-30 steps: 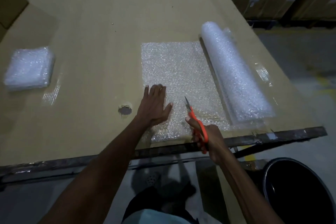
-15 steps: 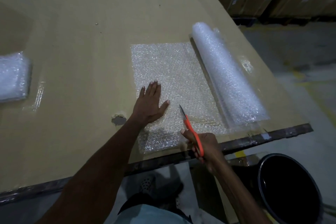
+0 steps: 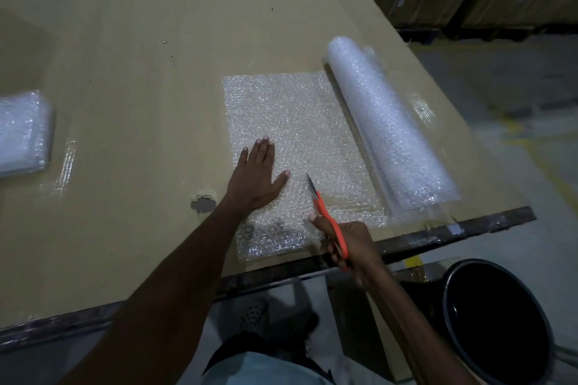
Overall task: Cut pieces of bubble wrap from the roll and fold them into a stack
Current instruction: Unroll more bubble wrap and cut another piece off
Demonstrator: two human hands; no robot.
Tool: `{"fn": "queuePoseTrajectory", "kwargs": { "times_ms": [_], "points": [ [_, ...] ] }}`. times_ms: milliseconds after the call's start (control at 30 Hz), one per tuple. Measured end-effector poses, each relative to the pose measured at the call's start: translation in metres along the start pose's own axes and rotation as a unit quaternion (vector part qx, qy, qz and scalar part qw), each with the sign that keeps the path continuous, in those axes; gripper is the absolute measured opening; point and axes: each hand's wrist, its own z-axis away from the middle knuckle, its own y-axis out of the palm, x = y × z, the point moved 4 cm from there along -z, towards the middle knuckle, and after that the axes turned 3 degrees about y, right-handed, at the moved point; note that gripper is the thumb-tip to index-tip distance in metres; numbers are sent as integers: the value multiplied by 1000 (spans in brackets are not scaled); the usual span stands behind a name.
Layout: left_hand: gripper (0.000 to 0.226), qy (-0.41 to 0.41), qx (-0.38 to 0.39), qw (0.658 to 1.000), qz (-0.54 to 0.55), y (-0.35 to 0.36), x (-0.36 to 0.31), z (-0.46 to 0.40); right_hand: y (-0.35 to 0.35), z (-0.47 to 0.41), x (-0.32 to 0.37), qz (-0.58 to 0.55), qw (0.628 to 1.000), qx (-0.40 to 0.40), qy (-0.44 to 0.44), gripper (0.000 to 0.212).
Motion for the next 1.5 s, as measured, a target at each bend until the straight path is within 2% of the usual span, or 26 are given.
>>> {"fn": "queuePoseTrajectory", "kwargs": {
  "times_ms": [700, 900, 1500],
  "points": [
    [84, 5, -4, 1000, -1, 2, 0, 3, 9, -29, 20, -6, 999, 27, -19, 47],
    [88, 4, -10, 1000, -1, 2, 0, 5, 14, -35, 32, 10, 1000, 29, 4, 46],
    [84, -17, -19, 1000, -4, 1, 0, 8, 23, -49, 42, -7, 1000, 6, -18, 42]
  ]
}}
